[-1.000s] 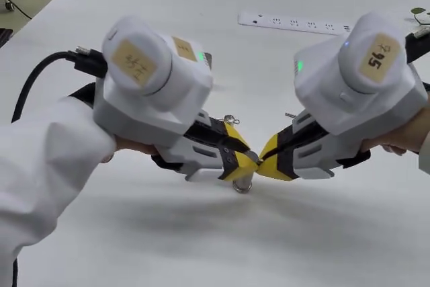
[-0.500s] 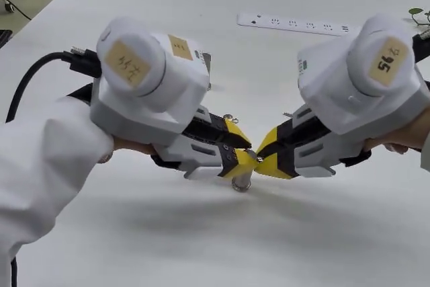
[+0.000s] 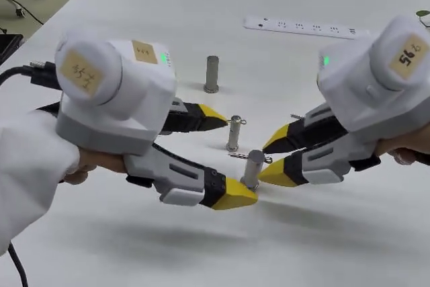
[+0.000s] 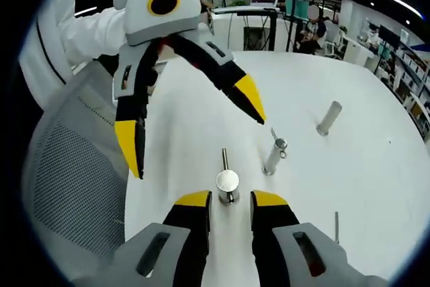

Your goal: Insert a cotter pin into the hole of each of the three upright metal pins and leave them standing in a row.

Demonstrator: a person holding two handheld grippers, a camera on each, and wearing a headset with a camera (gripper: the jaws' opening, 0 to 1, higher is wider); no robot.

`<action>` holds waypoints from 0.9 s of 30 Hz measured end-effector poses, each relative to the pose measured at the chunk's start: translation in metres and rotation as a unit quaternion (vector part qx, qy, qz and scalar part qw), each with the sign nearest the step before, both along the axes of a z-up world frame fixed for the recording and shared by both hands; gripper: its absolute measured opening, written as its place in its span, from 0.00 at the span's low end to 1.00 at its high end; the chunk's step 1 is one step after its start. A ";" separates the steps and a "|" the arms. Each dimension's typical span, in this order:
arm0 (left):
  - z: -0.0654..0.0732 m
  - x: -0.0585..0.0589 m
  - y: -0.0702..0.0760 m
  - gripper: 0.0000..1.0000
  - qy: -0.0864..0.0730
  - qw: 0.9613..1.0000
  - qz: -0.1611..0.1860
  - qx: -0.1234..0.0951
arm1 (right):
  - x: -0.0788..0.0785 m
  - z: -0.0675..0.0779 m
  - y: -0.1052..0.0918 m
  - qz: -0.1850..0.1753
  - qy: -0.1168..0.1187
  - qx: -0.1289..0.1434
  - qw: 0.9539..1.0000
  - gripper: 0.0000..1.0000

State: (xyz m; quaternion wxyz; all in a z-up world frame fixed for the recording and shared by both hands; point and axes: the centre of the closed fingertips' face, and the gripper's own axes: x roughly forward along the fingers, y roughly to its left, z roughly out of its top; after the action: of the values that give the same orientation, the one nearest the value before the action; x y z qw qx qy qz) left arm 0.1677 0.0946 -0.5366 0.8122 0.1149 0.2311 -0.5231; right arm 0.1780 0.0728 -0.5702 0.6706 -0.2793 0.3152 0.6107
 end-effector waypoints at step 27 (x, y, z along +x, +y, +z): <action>-0.011 -0.010 0.027 0.99 0.038 0.997 0.061 0.001 | -0.005 -0.014 0.018 0.004 0.009 -0.001 1.000 0.11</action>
State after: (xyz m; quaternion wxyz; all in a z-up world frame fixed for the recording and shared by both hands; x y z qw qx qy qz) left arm 0.1576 0.1213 -0.5476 0.8332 0.0818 0.2689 -0.4762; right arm 0.1728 0.0909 -0.5847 0.6652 -0.2756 0.3205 0.6155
